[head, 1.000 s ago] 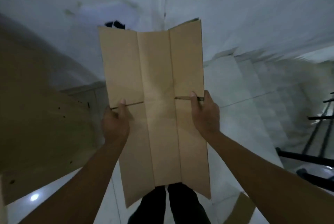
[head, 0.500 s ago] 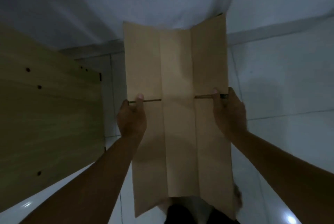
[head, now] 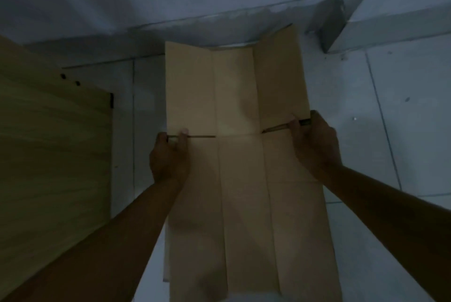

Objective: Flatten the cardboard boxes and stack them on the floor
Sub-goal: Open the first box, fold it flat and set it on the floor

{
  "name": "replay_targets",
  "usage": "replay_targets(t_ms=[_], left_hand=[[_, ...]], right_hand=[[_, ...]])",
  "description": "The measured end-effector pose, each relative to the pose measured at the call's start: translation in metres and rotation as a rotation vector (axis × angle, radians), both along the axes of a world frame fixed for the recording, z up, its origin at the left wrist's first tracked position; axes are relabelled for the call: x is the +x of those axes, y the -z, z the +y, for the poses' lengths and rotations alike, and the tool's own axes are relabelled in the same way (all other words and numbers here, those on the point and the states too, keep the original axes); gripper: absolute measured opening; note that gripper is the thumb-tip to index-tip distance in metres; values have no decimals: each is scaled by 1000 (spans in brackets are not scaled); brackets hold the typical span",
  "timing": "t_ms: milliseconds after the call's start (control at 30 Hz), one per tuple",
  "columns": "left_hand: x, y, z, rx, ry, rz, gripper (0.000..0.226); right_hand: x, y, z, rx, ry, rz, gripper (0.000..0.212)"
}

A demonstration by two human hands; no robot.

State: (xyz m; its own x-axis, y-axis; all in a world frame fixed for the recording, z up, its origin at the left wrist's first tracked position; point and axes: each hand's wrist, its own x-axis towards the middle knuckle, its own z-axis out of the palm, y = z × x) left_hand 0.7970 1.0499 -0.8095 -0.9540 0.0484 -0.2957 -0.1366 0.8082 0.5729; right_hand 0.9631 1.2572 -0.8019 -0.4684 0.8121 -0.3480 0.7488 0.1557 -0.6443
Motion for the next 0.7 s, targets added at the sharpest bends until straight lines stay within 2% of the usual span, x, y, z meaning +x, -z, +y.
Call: replay_targets(t_ms=[167, 300, 367, 500, 600, 700], left_hand=[[-28, 32, 4, -33, 44, 162, 45], [-21, 51, 1, -208, 351, 318, 63], [-15, 62, 2, -294, 492, 336, 61], [-9, 66, 4, -372, 501, 285, 63], [-4, 42, 6, -391, 498, 210, 72], [14, -5, 14, -338, 520, 232, 71]], right_hand=[[-20, 24, 15, 100, 9, -58, 53], [-17, 53, 4, 472, -235, -185, 66], [-20, 70, -4, 469, -293, -215, 66], [-21, 79, -9, 441, -311, -240, 70], [-13, 58, -9, 410, -352, -273, 69], [-4, 10, -17, 397, -384, -256, 66]])
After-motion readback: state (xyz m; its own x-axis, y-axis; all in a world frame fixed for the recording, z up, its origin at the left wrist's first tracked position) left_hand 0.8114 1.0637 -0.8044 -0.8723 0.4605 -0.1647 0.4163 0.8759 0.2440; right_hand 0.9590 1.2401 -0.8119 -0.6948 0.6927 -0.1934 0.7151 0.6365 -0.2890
